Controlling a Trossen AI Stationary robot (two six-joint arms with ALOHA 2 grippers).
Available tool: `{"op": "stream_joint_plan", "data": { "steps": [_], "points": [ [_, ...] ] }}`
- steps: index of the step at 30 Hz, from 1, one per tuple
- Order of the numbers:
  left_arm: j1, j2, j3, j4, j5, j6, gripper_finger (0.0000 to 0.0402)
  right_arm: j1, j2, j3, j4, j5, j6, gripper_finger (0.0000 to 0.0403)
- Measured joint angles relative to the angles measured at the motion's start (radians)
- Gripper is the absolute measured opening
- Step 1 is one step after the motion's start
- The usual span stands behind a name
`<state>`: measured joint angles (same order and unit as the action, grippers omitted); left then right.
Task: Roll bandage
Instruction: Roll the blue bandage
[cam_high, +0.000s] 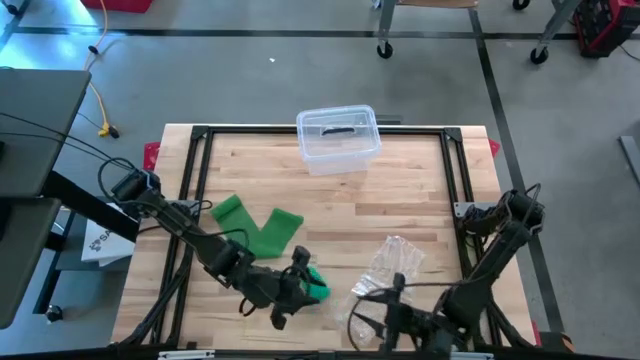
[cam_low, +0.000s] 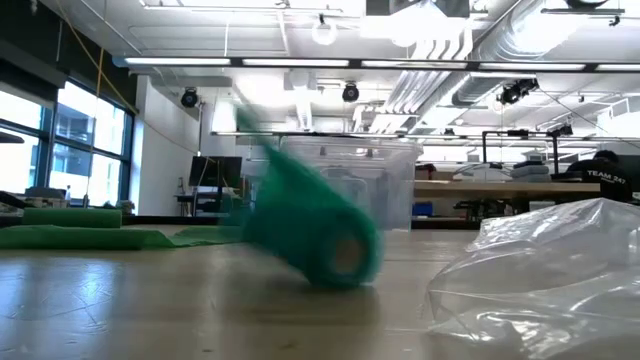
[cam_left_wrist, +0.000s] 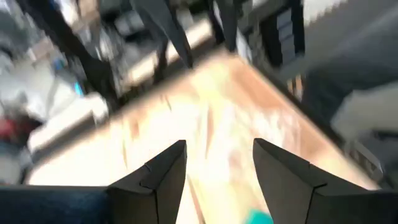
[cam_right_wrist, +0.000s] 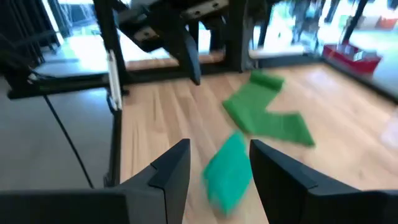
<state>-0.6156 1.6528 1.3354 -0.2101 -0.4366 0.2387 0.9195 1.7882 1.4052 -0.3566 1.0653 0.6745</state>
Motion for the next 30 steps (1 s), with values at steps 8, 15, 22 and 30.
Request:
{"op": "stream_joint_plan", "data": {
  "steps": [8,15,22,30],
  "points": [
    [-0.017,-0.014,-0.112,-0.194,-0.099,-0.248,0.0182,-0.099,0.0,0.0,-0.073,-0.214,0.038,0.0158],
    [-0.013,-0.042,-0.296,-0.164,-0.098,-0.387,0.0182,-0.123,0.0,0.0,-0.096,-0.337,0.043,0.0158],
    [-0.028,-0.017,-0.44,-0.059,-0.072,-0.297,0.0181,-0.112,0.0,0.0,-0.096,-0.344,0.085,0.0158],
    [-0.026,0.063,-0.496,0.246,-0.073,0.067,0.0182,-0.112,0.0,0.0,-0.095,-0.34,0.086,0.0158]
  ]
}}
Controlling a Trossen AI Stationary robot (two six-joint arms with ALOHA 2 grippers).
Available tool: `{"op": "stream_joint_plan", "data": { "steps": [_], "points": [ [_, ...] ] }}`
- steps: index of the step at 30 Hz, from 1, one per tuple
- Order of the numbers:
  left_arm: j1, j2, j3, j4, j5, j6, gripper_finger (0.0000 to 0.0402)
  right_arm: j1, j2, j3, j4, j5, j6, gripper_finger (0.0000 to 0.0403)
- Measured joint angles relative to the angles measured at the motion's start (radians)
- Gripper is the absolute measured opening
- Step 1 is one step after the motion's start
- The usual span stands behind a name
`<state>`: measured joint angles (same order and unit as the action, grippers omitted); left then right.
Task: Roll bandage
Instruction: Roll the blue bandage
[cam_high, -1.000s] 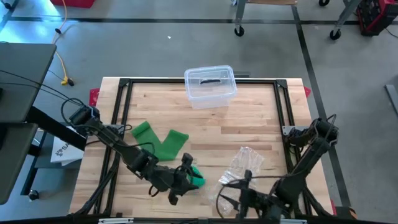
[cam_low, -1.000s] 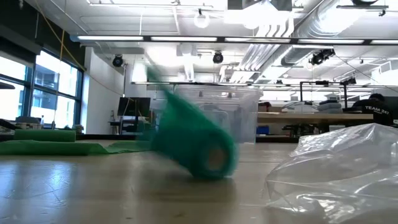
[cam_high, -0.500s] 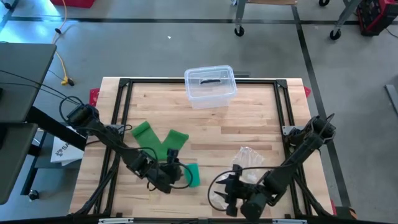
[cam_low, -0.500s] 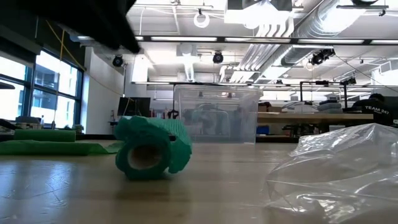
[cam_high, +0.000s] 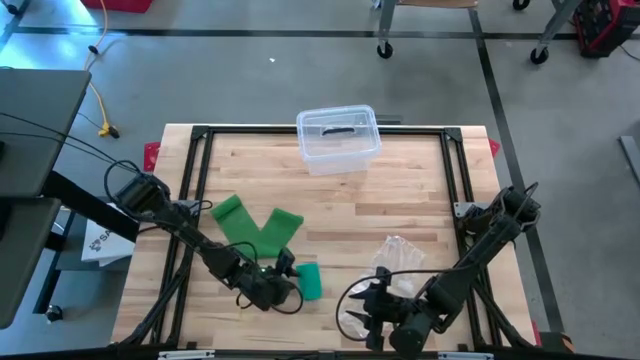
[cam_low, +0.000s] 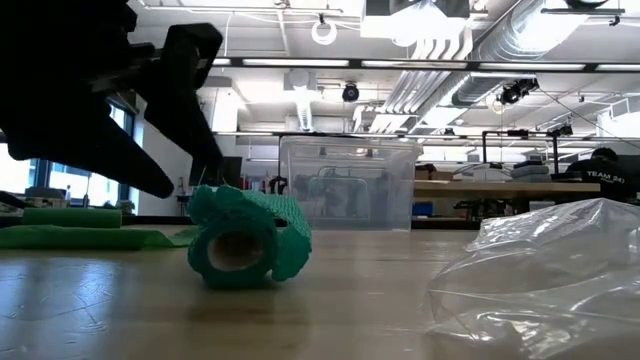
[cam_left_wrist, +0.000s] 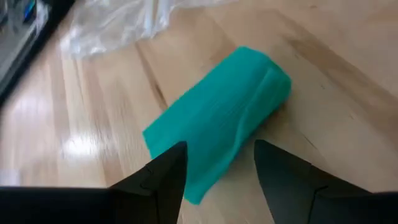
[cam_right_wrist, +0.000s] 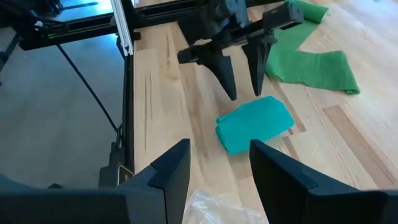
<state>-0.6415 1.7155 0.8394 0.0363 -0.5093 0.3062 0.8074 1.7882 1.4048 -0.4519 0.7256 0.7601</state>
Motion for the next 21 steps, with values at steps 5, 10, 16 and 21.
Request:
{"op": "stream_joint_plan", "data": {
  "steps": [5,10,16,21],
  "points": [
    [0.026,0.06,-0.001,0.056,0.013,0.184,0.0184,0.0,0.0,0.0,0.0,0.003,0.0,0.0158],
    [0.095,0.116,0.01,0.176,0.082,0.271,0.0178,-0.003,0.0,0.0,0.001,0.007,0.008,0.0158],
    [0.162,0.131,0.08,0.165,0.193,0.252,0.0119,-0.001,0.0,0.0,0.005,0.007,0.01,0.0158],
    [0.194,0.131,0.13,0.126,0.216,0.183,0.0047,0.006,0.0,0.0,0.0,0.008,0.008,0.0158]
  ]
}}
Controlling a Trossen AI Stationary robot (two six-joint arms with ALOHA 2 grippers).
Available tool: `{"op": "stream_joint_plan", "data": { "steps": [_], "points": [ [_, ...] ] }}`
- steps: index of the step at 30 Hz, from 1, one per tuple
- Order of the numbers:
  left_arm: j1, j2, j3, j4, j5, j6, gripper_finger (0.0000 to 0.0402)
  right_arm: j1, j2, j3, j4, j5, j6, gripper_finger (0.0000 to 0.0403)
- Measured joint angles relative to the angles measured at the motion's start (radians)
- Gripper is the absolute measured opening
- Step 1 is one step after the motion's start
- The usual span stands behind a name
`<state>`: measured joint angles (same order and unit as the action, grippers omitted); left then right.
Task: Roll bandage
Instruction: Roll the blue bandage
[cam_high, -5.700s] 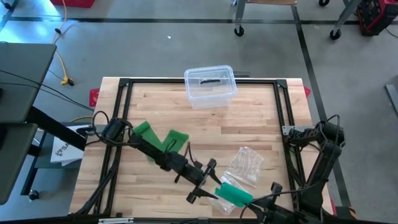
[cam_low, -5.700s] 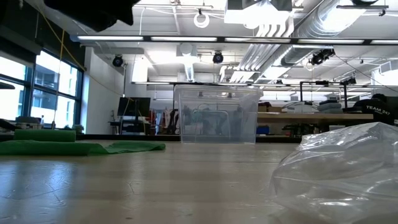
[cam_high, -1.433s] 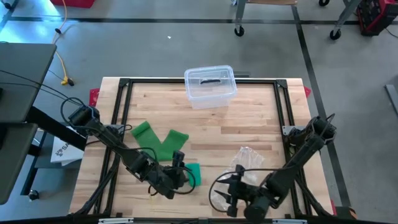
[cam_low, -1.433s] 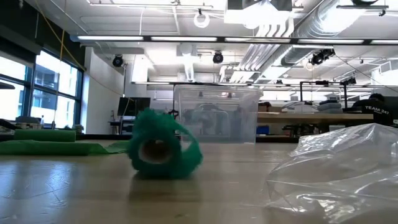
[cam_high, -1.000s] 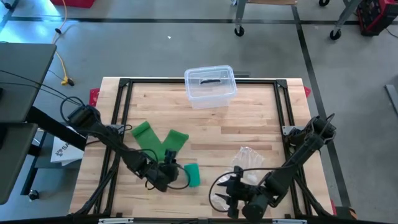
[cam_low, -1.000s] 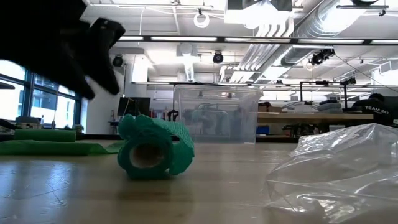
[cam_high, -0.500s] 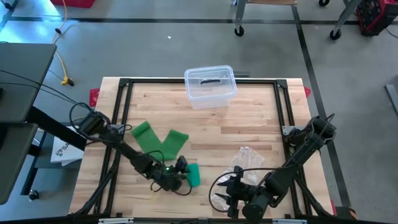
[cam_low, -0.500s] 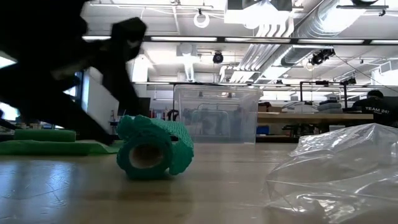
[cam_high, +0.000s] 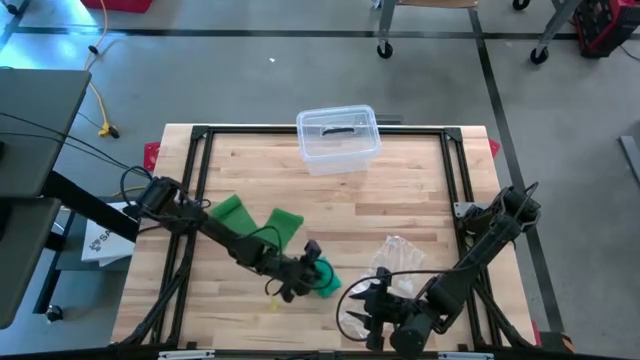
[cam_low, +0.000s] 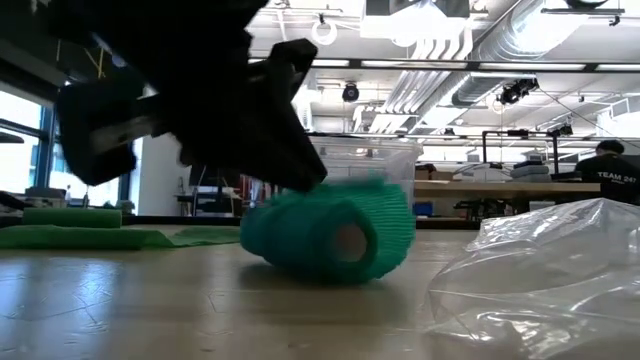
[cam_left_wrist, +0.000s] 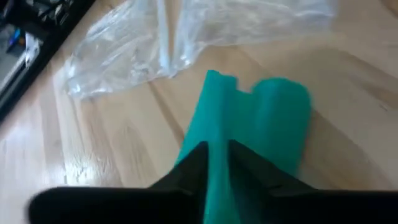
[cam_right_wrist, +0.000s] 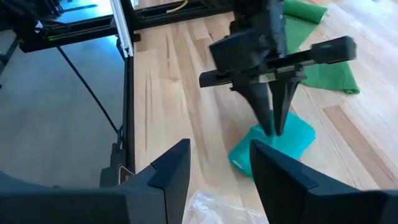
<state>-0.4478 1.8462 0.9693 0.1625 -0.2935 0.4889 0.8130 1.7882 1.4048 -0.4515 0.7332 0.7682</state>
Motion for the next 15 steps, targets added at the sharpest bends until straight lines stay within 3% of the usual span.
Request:
{"op": "stream_joint_plan", "data": {
  "steps": [4,15],
  "points": [
    [0.017,-0.004,0.049,-0.087,-0.002,-0.129,0.0005,0.014,0.0,0.0,-0.024,0.001,-0.006,0.0158],
    [0.036,-0.047,0.129,-0.297,0.016,-0.171,0.0009,0.035,0.0,0.0,-0.111,0.025,0.091,0.0158]
  ]
}}
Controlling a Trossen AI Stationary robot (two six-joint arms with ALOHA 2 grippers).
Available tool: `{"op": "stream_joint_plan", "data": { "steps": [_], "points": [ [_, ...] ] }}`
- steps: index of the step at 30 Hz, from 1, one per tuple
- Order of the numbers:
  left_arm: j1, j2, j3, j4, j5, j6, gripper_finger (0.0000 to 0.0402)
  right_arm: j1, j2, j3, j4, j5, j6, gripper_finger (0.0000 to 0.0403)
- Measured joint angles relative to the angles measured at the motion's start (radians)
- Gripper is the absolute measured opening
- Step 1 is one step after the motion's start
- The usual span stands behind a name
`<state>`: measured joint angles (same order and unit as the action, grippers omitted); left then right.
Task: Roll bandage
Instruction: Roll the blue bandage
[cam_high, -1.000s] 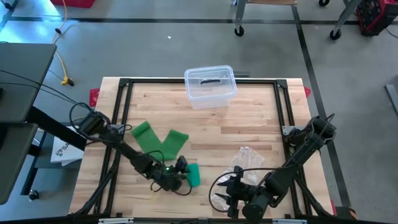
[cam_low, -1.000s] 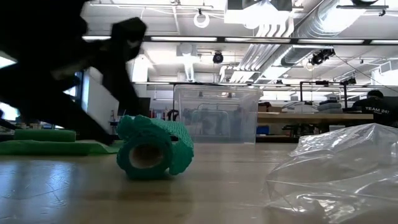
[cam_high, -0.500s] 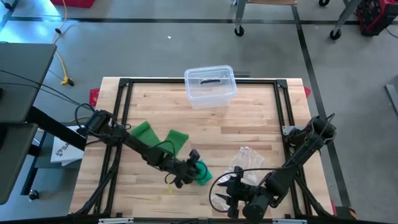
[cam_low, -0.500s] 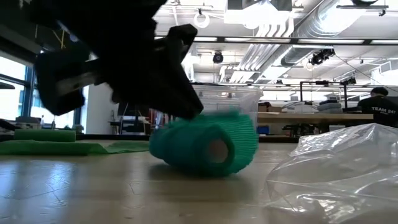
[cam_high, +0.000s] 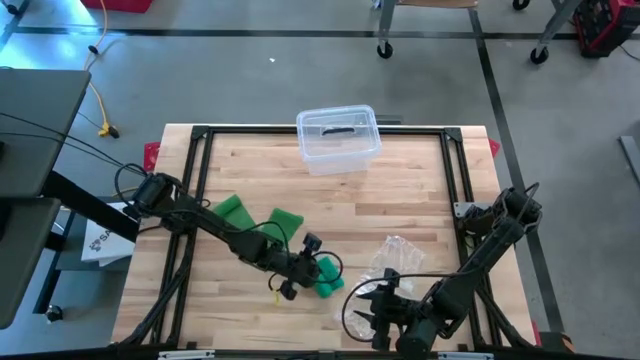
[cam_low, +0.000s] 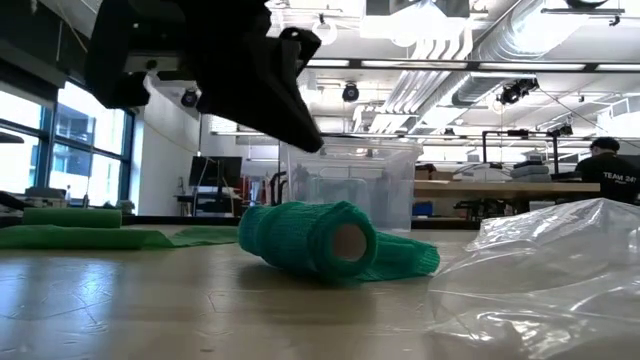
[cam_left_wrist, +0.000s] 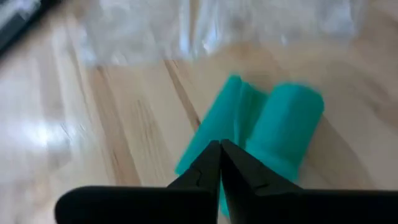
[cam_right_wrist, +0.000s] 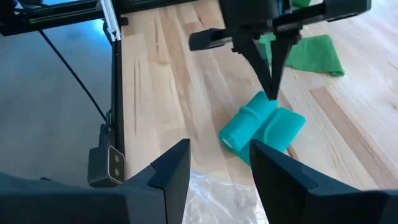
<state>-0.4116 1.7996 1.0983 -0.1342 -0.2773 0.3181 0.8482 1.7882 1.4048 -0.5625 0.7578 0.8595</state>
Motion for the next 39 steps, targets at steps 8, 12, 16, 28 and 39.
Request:
{"op": "stream_joint_plan", "data": {
  "steps": [8,12,16,28,39],
  "points": [
    [0.061,0.0,0.001,-0.124,0.123,-0.079,0.0026,-0.056,0.065,0.0,0.094,-0.146,-0.053,0.0158],
    [0.066,0.0,-0.02,-0.142,0.206,-0.1,0.0024,-0.124,0.154,0.0,0.106,-0.275,-0.123,0.0158],
    [0.065,0.0,-0.032,-0.157,0.209,-0.109,0.0024,-0.22,0.213,-0.001,0.087,-0.378,-0.186,0.0158],
    [0.06,0.001,-0.036,-0.207,0.206,-0.199,0.0023,-0.313,0.125,-0.315,0.306,-0.412,-0.127,0.012],
    [-0.05,0.001,-0.036,-0.209,-0.083,-0.45,0.0023,-0.303,-0.204,-0.565,0.105,-0.136,0.415,0.0103]
  ]
}}
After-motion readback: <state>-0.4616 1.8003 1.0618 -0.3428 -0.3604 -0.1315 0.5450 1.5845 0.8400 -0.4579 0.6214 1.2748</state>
